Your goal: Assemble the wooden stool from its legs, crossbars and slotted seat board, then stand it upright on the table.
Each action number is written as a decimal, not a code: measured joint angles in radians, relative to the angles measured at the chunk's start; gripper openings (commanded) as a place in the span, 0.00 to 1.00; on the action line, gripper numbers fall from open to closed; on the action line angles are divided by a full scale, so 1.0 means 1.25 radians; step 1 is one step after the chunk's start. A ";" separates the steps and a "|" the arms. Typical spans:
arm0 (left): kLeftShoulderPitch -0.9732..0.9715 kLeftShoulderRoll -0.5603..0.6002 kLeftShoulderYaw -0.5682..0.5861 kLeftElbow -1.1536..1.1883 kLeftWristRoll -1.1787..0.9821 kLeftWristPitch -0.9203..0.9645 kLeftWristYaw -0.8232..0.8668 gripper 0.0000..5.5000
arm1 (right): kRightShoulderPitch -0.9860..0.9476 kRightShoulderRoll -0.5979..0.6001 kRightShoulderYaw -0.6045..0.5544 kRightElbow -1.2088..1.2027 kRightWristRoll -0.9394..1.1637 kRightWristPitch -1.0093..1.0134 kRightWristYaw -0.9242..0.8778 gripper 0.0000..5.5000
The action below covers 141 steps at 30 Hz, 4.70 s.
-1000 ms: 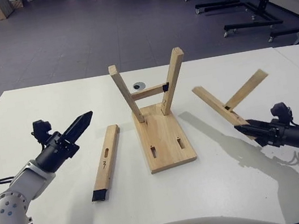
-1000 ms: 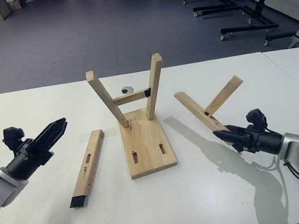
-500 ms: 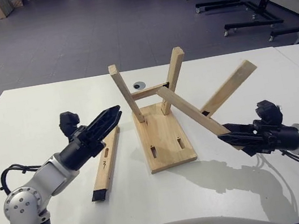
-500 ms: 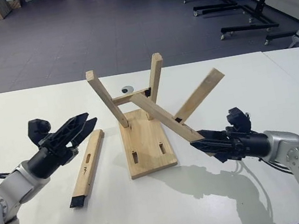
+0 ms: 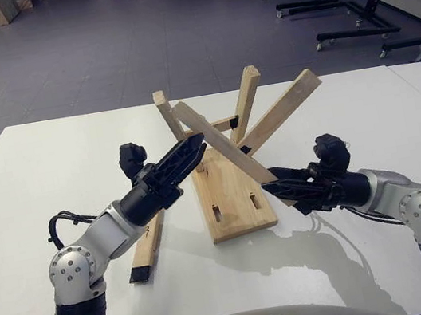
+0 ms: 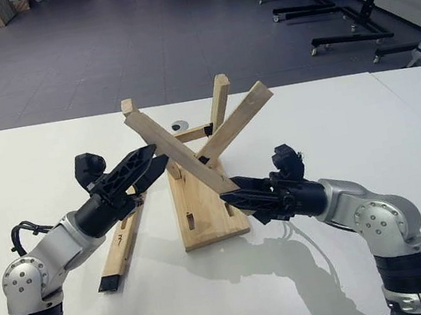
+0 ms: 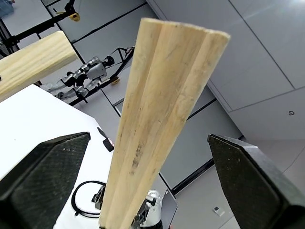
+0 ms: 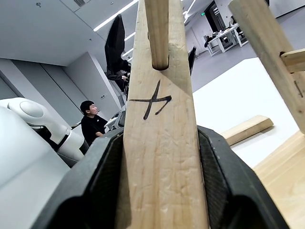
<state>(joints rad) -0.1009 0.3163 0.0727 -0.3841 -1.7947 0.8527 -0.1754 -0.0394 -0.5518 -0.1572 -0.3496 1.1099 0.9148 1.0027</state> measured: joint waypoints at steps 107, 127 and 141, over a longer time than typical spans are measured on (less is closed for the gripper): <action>-0.043 0.082 0.004 0.010 0.732 -0.305 -0.472 0.38 | 0.022 -0.048 -0.004 0.105 -0.033 0.012 -0.013 0.98; -0.014 0.036 -0.069 0.173 0.879 -0.482 -0.697 0.38 | -0.046 -0.084 0.005 0.145 -0.052 0.036 0.023 0.98; 0.008 0.021 -0.079 0.165 0.883 -0.490 -0.706 0.38 | -0.046 -0.082 0.009 0.145 -0.055 0.047 0.023 0.98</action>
<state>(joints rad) -0.0904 0.3421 -0.0263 -0.1779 -0.6910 0.2396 -1.0584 -0.0972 -0.6540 -0.1463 -0.1683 1.0414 0.9735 1.0317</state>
